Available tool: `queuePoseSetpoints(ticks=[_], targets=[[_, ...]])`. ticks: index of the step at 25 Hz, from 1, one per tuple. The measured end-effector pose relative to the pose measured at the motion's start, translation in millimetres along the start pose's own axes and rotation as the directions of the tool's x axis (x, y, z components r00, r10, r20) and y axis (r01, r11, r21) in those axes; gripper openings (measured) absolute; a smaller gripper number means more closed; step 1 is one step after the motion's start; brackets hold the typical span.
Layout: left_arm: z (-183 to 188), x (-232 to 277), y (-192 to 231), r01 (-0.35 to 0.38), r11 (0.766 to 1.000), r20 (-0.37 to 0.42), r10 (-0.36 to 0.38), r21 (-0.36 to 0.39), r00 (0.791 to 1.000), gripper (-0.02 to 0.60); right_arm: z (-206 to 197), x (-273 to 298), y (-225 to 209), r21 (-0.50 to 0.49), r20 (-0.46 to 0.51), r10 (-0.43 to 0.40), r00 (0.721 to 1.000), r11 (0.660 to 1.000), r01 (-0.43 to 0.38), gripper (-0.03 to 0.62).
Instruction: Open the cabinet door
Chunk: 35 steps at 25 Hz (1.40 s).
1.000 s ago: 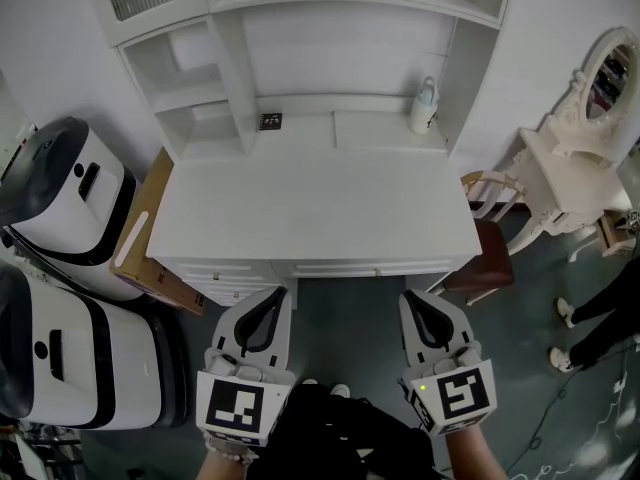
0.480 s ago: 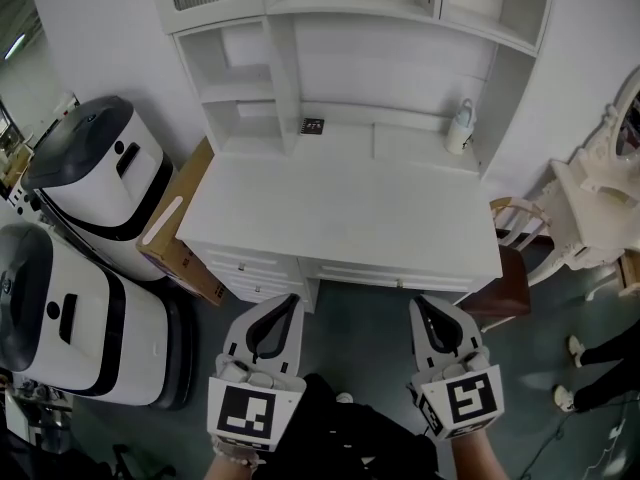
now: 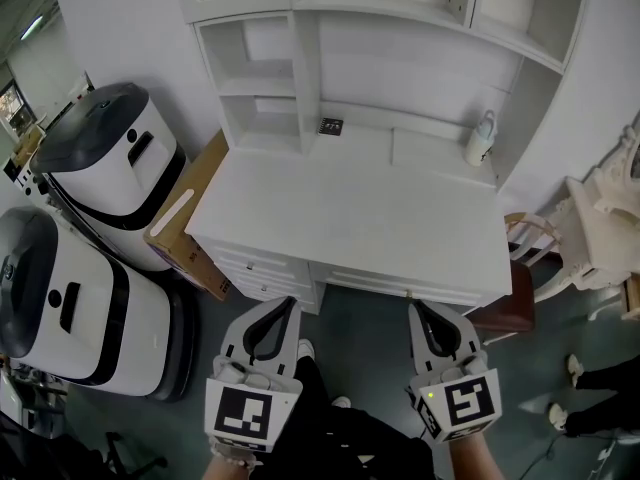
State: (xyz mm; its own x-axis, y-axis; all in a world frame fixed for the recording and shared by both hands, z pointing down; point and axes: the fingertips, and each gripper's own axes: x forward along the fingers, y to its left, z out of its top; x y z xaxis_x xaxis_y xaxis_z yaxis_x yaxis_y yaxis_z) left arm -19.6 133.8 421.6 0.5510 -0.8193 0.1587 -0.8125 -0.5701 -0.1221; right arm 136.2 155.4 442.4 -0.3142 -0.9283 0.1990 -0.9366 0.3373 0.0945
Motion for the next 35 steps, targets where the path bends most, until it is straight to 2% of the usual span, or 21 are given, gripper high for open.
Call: queuePoseSetpoints(ticks=[9, 15, 25, 35], targets=[[3.9, 42.8, 38.4, -0.013, 1.0, 0.008, 0.013, -0.015, 1.0, 0.0, 12.3, 53.0, -8.8, -0.029, -0.011, 0.021, 1.0, 0.999, -0.022, -0.002], [11.4, 81.1, 68.7, 0.006, 1.0, 0.022, -0.005, -0.013, 1.0, 0.0, 26.0, 93.4, -20.4, -0.039, -0.013, 0.007, 1.0, 0.999, -0.008, 0.0], [23.9, 136.8, 141.1, 0.007, 1.0, 0.032, -0.007, 0.001, 0.999, 0.0, 51.9, 174.7, -27.5, -0.028, -0.012, -0.002, 1.0, 1.0, 0.001, -0.002], [29.3, 182.5, 209.6, 0.041, 0.999, 0.051, -0.041, -0.001, 0.998, 0.0, 76.5, 254.4, -23.2, -0.045, -0.013, -0.027, 1.0, 0.999, 0.026, -0.002]])
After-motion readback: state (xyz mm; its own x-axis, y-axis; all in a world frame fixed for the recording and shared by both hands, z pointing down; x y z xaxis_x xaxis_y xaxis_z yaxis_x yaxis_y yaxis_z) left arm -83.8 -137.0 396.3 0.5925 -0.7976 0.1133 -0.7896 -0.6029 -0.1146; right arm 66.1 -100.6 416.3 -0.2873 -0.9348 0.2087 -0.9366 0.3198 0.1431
